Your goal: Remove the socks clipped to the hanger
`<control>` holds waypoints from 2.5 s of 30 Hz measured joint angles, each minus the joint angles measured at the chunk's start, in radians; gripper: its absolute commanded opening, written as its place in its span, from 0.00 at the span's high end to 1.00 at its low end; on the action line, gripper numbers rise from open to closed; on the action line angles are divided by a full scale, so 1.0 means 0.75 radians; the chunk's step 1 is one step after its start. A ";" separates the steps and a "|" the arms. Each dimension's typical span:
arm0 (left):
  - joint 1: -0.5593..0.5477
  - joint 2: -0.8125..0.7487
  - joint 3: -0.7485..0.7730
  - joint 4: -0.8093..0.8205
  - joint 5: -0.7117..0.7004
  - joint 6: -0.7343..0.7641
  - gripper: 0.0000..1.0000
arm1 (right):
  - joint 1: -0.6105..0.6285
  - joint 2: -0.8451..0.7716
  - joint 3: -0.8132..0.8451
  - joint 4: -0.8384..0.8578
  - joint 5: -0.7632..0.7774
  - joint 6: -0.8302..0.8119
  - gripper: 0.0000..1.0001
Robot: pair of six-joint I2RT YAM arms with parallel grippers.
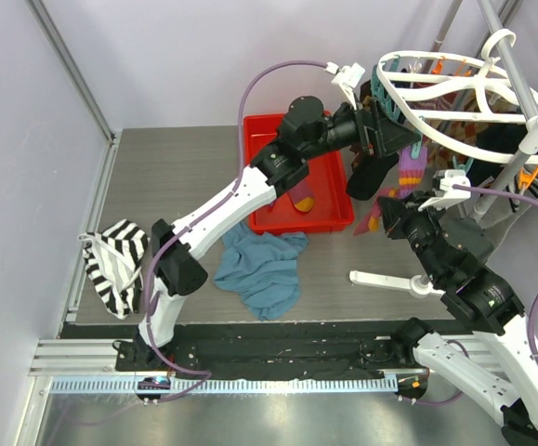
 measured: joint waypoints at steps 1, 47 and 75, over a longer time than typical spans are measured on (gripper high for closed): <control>0.001 0.006 0.002 0.013 0.005 -0.012 0.14 | 0.000 0.000 -0.001 0.001 -0.004 0.000 0.99; -0.001 0.162 0.042 0.396 0.178 -0.247 0.38 | 0.000 0.005 -0.026 0.050 -0.049 0.001 0.99; 0.020 0.176 0.083 0.369 0.146 -0.268 0.68 | 0.000 -0.102 -0.122 -0.073 -0.049 -0.035 0.99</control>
